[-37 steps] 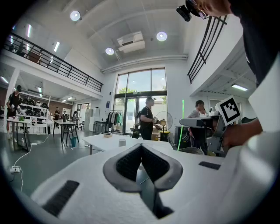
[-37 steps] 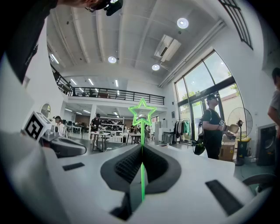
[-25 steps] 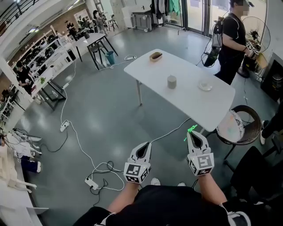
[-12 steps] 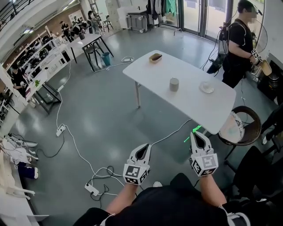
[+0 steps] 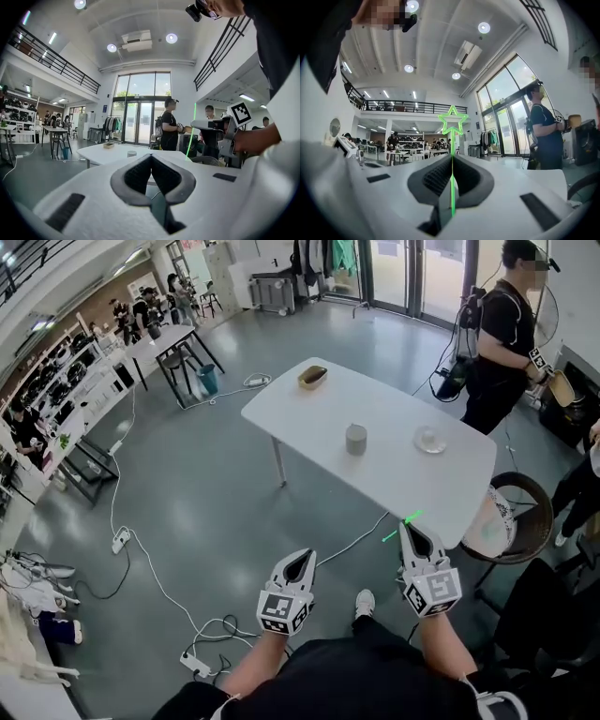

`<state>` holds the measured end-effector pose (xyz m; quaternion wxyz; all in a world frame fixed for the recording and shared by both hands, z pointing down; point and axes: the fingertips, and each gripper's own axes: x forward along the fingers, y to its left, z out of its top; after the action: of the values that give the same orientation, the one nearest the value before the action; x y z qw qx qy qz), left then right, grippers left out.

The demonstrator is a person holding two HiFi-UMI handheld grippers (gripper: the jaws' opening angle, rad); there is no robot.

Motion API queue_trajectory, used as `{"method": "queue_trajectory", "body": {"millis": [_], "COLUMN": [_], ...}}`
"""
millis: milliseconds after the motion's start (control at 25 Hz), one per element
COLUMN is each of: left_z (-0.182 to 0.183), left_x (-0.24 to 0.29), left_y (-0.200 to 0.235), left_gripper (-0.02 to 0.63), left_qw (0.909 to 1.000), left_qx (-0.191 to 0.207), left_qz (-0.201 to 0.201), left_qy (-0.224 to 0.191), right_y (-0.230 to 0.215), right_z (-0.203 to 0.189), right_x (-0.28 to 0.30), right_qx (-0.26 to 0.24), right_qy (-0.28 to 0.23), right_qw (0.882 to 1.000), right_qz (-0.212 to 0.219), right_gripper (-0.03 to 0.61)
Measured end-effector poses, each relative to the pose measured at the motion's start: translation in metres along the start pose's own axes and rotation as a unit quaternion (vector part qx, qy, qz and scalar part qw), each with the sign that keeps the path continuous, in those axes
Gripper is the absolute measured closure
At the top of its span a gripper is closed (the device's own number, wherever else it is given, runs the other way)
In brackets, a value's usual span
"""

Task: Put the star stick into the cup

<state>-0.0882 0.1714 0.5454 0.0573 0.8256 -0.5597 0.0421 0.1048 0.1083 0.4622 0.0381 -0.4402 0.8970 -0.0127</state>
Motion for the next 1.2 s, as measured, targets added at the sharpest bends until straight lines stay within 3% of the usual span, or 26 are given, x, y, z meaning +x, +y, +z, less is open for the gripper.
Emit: {"method": "queue_trajectory", "body": {"millis": [440,960,1200], "left_z": [0.032,0.038,0.030], "left_x": [0.128,0.214,0.249], "left_y": [0.016,0.040,0.073], "left_gripper": [0.603,0.603,0.603], "left_qw": [0.9993,0.9997,0.9998], "left_qx": [0.036,0.024,0.016], "left_qz": [-0.005,0.003,-0.008], "left_qy": [-0.010,-0.003,0.009], "right_y": [-0.087,-0.144,-0.154], "right_z": [-0.015,-0.022,-0.032], "right_x": [0.076,0.138,0.185], "right_qx": [-0.007,-0.003,0.001], "right_qy": [0.018,0.035,0.044], "right_qw": [1.000,0.999,0.999], "right_qz": [0.011,0.025,0.021], "right_gripper": [0.568,0.568,0.568]}}
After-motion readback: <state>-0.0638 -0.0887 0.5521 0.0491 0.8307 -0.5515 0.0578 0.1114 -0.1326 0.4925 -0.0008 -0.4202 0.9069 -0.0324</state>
